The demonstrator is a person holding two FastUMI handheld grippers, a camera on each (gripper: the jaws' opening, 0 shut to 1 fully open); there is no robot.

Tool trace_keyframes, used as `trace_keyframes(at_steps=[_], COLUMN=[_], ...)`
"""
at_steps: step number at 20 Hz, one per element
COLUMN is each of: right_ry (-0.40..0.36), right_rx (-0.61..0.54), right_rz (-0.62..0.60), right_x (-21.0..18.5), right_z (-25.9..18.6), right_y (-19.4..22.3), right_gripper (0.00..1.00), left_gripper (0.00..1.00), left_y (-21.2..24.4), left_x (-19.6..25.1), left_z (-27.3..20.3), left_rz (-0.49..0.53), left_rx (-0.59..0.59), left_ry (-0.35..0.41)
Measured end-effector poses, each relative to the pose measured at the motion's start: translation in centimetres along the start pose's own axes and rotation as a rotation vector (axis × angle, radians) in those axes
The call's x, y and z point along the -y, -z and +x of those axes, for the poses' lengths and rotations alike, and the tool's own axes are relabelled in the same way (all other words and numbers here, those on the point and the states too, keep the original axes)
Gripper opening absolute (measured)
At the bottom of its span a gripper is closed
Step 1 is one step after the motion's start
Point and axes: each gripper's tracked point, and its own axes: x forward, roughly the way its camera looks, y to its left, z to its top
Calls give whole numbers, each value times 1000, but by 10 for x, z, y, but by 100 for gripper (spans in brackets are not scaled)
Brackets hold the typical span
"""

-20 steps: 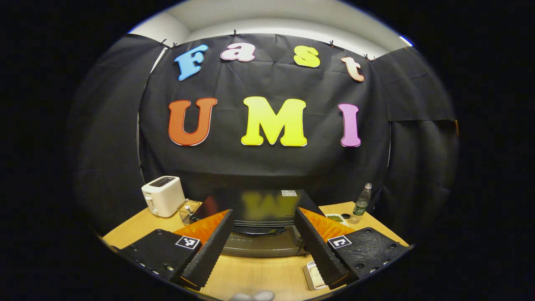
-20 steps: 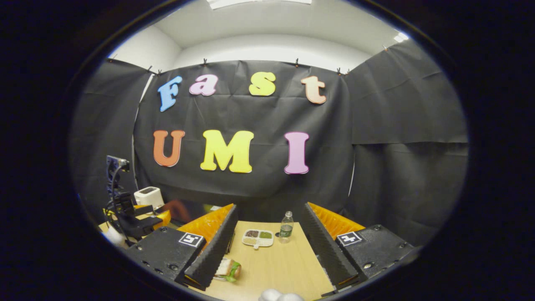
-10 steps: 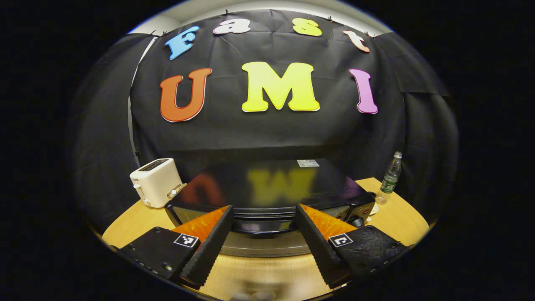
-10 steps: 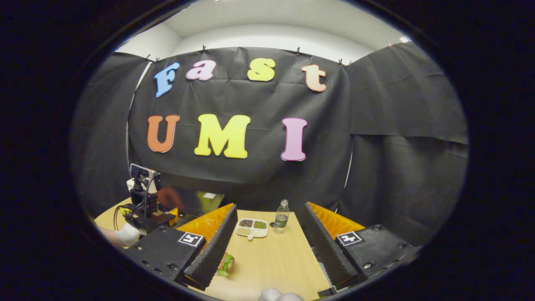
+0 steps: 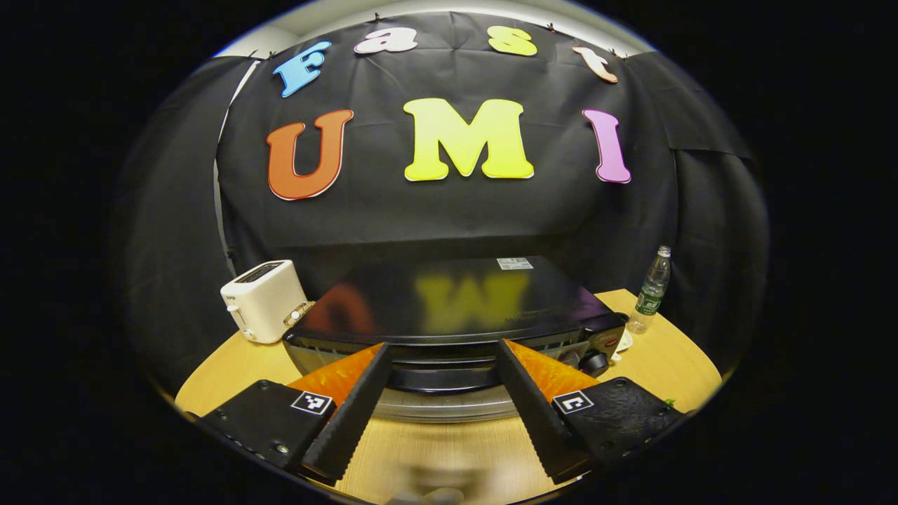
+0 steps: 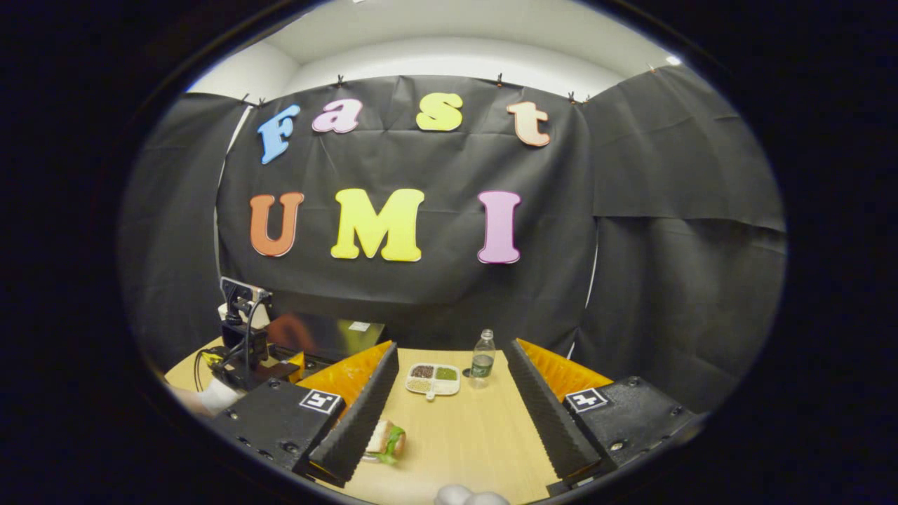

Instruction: Open the electric oven with the left hand, put the food in, and close the electric oven.

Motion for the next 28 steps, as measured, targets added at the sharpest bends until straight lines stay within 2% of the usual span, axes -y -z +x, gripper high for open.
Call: trace_keyframes(at_steps=[6,7,8,14,19,20,22,28], right_ry=[-16,-20,-23,-32,-32,-31,-29,-23], right_rx=[-8,-10,-14,-28,-41,-48,-57,-91], right_rz=[-4,0,1,0,-4,-8,-11,-11], right_x=[-6,-9,-10,-15,-16,-15,-15,-8], right_z=[-9,-10,-13,-27,-41,-43,-46,-53], right_y=[10,12,15,28,40,45,52,73], right_gripper=[97,100,97,97,97,100,97,97], left_gripper=[98,98,98,98,98,98,98,98], left_y=[18,23,28,72,94,100,112,149], left_x=[1,2,3,6,6,7,8,9], left_z=[-26,-32,-37,-68,-79,-81,-85,-92], left_rz=[-4,0,1,-1,-1,-1,1,6], left_rx=[-13,-19,-23,-68,-84,-94,-111,-160], left_ry=[3,3,5,29,26,27,28,17])
